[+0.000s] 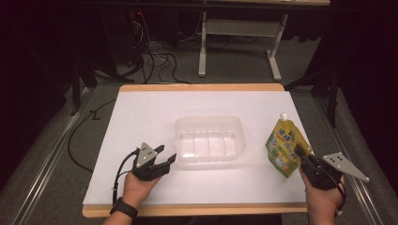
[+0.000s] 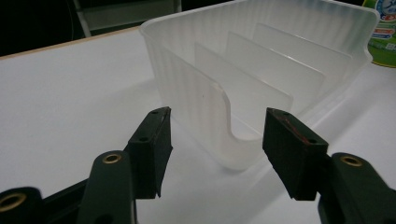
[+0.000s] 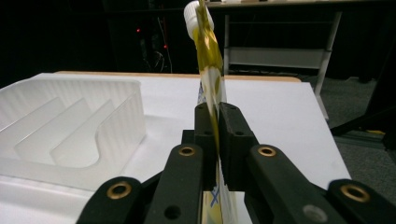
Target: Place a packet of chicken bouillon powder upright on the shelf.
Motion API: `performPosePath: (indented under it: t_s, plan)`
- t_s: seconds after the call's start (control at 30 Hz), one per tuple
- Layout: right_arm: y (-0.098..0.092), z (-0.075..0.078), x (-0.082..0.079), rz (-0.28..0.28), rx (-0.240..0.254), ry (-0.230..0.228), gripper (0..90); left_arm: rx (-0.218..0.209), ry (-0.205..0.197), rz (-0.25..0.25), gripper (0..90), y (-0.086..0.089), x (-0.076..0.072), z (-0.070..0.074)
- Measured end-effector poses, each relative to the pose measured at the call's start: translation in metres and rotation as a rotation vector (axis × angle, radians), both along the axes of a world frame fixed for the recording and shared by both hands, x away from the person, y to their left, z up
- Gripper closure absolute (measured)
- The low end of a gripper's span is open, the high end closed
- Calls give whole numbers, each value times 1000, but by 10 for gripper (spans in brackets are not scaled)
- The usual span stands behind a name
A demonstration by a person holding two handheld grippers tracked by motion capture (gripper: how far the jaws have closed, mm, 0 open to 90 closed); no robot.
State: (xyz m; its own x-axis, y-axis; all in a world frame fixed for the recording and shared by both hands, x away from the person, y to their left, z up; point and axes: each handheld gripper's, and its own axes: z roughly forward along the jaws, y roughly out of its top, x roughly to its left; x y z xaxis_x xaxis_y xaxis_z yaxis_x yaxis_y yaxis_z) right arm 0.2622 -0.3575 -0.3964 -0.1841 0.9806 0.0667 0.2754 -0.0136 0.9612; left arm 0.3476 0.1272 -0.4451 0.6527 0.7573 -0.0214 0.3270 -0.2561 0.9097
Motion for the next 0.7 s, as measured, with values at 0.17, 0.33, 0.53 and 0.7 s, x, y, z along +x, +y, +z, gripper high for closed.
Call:
performPosePath:
  t_s: [0.17, 0.33, 0.53, 0.7]
  plan:
    - [3, -7, 2, 19, -2, 50, 799, -18, 14, -17, 468, -16, 13, -3]
    - [2, -16, 10, 28, 7, 101, 782, -19, 33, 40, 610, -25, 23, -8]
    - [1, -18, 15, 29, 21, 107, 794, -51, 57, 60, 691, -24, 29, -10]
    - [1, -18, 15, 19, 5, 114, 894, -50, 58, 46, 700, -29, 26, -10]
